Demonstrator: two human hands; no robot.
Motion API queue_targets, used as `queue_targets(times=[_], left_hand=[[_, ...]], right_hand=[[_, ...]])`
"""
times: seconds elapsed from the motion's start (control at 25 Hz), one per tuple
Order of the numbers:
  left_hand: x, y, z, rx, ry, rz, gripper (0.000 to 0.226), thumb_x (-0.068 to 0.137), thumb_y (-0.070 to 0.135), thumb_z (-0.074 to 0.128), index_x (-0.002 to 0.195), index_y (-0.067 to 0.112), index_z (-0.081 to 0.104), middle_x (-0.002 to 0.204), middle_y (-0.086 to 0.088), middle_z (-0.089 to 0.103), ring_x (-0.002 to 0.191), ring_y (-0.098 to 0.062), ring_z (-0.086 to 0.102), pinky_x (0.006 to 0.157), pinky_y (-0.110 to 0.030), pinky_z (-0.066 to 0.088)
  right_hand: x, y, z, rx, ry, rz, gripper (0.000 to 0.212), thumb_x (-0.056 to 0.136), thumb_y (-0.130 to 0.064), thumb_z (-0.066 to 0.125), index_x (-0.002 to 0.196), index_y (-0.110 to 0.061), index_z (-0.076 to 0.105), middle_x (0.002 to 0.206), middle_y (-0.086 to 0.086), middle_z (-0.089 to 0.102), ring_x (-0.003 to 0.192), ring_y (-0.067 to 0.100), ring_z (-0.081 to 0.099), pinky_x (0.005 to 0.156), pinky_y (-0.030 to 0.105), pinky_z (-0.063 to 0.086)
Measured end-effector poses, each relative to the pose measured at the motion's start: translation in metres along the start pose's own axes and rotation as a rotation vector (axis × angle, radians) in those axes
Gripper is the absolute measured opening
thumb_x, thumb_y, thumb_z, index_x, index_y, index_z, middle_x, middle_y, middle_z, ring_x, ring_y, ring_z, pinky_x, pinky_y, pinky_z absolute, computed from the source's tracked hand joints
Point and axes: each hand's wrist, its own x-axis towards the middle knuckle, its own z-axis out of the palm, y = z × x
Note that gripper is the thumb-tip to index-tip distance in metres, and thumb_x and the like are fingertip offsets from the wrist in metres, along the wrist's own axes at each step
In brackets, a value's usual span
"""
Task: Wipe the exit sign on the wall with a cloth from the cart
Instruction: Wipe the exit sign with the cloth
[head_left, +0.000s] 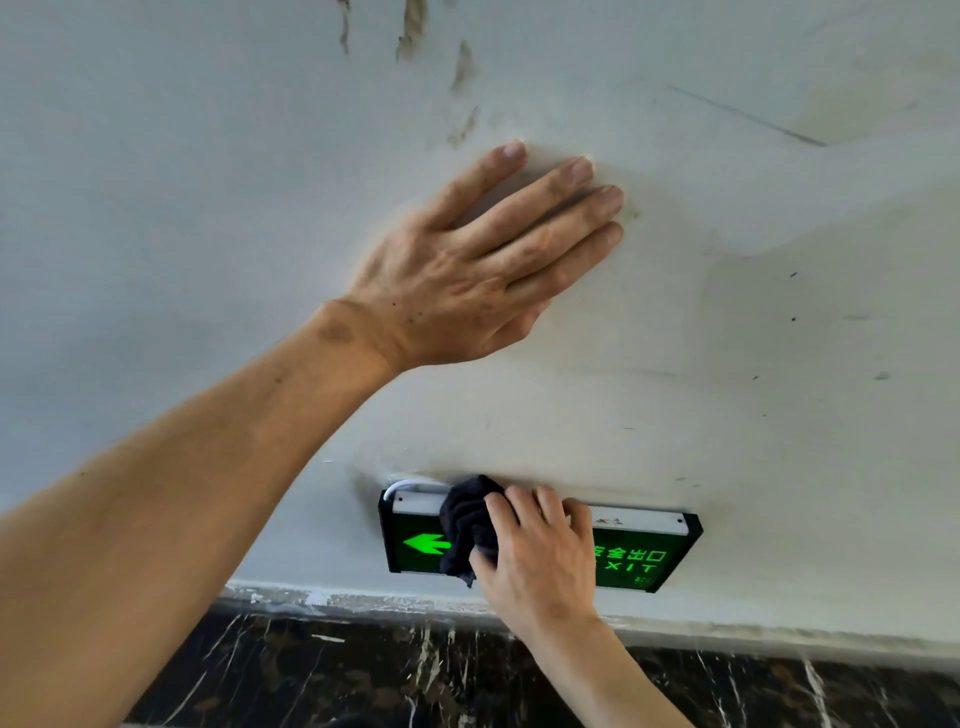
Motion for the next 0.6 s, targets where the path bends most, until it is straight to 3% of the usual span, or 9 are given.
queue_targets(times=[0.32,0.6], left_hand=[[-0.003,0.0,0.002,0.02,0.0,-0.009,0.052,0.095,0.02,0.053,0.146,0.009,0.052,0.151,-0.008,0.045,0.139,-0.029,0.043,0.116,-0.05,0.03],[-0.002,0.0,0.002,0.033,-0.001,-0.004,0.054,0.094,0.022,0.055,0.147,0.009,0.052,0.152,-0.009,0.041,0.139,-0.029,0.044,0.118,-0.048,0.024]], right_hand=[[-0.012,0.045,-0.006,-0.025,0.004,0.052,0.039,0.061,-0.049,0.07,0.093,-0.026,0.071,0.089,-0.011,0.073,0.092,0.022,0.065,0.078,0.043,0.051],[-0.027,0.092,-0.004,-0.084,0.1,0.071,0.038,0.061,-0.046,0.067,0.093,-0.025,0.072,0.09,-0.011,0.073,0.092,0.024,0.063,0.08,0.041,0.031]])
